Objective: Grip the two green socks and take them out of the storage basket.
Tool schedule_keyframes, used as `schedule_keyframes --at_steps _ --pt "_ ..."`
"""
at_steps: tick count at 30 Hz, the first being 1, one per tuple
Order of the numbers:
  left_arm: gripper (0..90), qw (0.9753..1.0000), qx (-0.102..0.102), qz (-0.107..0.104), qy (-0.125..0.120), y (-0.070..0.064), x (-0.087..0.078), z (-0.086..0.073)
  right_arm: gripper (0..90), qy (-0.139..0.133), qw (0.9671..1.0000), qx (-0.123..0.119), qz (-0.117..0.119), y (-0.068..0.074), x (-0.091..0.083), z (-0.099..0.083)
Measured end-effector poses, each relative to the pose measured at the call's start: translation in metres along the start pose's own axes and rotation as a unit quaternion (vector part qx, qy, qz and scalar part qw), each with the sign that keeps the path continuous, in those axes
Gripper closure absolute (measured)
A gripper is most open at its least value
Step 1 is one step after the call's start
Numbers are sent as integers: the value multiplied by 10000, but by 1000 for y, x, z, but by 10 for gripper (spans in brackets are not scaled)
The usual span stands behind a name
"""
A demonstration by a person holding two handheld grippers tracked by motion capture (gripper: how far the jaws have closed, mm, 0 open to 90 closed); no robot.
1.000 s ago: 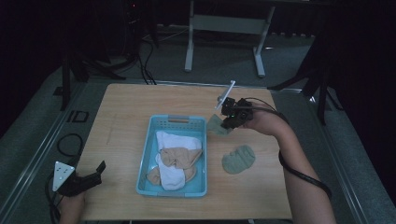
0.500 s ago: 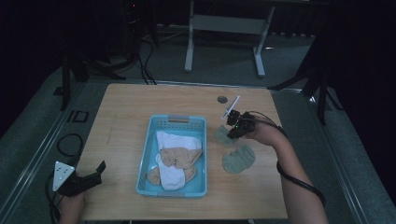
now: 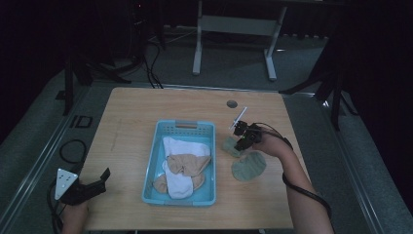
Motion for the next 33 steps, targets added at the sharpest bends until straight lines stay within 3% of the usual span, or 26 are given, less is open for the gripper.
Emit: schedule_keyframes --at_steps 12,13,16,23,33 --pt "0 10000 19 8 17 0 0 0 415 -220 9994 161 -216 -6 -22 -10" --pt "0 10000 19 8 17 0 0 0 415 -220 9994 161 -216 -6 -22 -10" --pt "0 10000 18 14 19 0 0 0 296 -439 9985 331 -81 -10 -32 -17" --pt "0 10000 30 21 14 0 0 0 217 -591 9969 517 -31 -15 -43 -32" --pt "0 10000 27 21 4 0 0 0 208 -779 9937 782 -200 -21 -51 -63"
Point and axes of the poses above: each handheld gripper's, and its own axes: x roughly forward along the jaws, z roughly out of its top, y roughly to its left, the point moved 1 cm from there along x, roughly forward along the jaws, and after that the axes turned 13 degrees about -y, right-handed, at the moved point
